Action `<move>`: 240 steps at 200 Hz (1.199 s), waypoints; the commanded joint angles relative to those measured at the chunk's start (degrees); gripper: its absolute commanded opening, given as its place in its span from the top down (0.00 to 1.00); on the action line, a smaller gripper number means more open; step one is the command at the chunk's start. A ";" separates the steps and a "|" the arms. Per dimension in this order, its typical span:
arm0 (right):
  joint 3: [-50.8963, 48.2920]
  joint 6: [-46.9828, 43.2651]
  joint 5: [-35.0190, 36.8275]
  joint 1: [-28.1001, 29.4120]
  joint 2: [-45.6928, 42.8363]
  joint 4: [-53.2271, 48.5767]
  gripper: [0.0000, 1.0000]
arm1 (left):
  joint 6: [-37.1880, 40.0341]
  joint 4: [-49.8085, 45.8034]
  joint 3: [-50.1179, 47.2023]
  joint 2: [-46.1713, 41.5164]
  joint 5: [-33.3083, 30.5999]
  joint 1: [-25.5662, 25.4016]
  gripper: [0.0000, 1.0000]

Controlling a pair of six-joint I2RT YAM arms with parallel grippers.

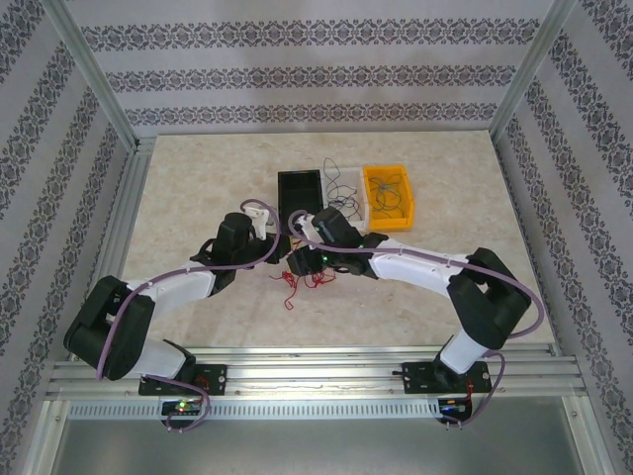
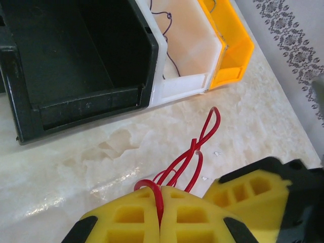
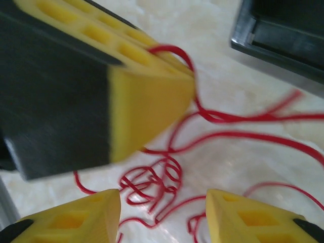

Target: Untangle the cables

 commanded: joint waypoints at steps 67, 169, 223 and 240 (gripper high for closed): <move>-0.60 2.57 1.65 -0.67 4.35 3.12 0.97 | -2.75 2.13 -1.60 -2.55 -12.63 0.73 1.00; -11.11 7.46 6.48 -6.69 -2.16 2.77 1.00 | -3.33 3.17 -6.94 -9.16 -25.08 0.72 1.00; -7.09 5.64 5.48 -5.49 -5.20 1.04 1.00 | 0.55 3.63 -0.73 -7.33 -8.63 0.59 1.00; -5.42 5.27 4.05 -5.36 -6.15 1.39 1.00 | 0.22 4.81 1.01 -4.91 -1.34 0.47 1.00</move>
